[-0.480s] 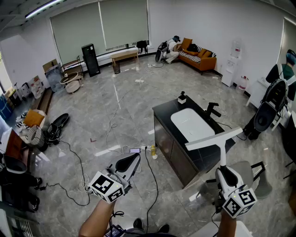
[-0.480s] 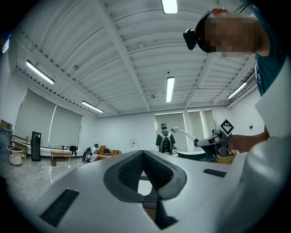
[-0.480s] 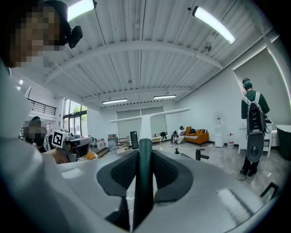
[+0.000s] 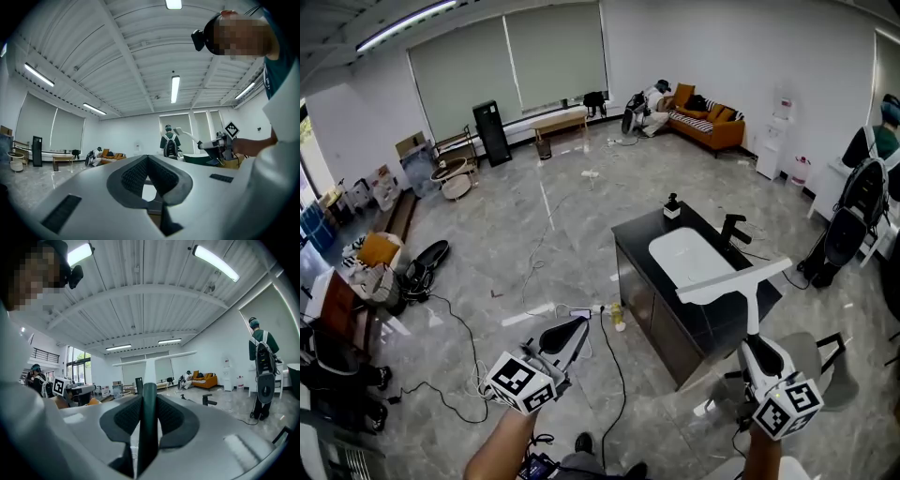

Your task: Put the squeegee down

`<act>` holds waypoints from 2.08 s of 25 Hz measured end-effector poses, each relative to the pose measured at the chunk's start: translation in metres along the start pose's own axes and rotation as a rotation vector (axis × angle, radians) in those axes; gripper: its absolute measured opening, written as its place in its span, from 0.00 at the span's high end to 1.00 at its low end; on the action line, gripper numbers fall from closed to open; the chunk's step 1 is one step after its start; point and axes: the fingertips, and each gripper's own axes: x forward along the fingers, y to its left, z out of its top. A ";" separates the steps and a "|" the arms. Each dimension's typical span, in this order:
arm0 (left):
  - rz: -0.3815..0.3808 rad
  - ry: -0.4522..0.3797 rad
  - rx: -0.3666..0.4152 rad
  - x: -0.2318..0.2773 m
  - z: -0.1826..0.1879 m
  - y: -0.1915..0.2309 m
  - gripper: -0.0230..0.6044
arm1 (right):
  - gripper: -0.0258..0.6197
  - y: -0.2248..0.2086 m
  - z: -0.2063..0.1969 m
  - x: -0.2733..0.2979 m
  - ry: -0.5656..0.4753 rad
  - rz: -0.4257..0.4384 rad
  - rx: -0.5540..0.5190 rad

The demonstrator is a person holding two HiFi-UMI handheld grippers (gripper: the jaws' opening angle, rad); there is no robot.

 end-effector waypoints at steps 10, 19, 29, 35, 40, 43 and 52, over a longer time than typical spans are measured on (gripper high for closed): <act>-0.070 -0.015 -0.034 0.034 -0.010 0.074 0.96 | 0.80 0.004 0.001 0.068 -0.005 -0.054 0.071; -0.135 -0.021 -0.067 0.046 -0.017 0.170 0.96 | 0.80 0.036 0.000 0.152 -0.004 -0.113 0.056; -0.182 -0.036 -0.082 0.058 -0.022 0.230 0.96 | 0.80 0.052 -0.005 0.209 0.002 -0.149 0.054; -0.160 -0.017 -0.101 0.077 -0.037 0.246 0.96 | 0.80 0.030 -0.002 0.235 0.008 -0.142 0.061; -0.107 -0.007 -0.098 0.098 -0.042 0.248 0.96 | 0.80 0.002 -0.005 0.264 0.035 -0.072 0.076; -0.071 -0.010 -0.091 0.115 -0.036 0.247 0.96 | 0.80 -0.020 0.004 0.281 0.035 -0.034 0.073; -0.004 0.014 -0.110 0.177 -0.053 0.232 0.96 | 0.80 -0.090 0.011 0.322 0.085 0.048 0.078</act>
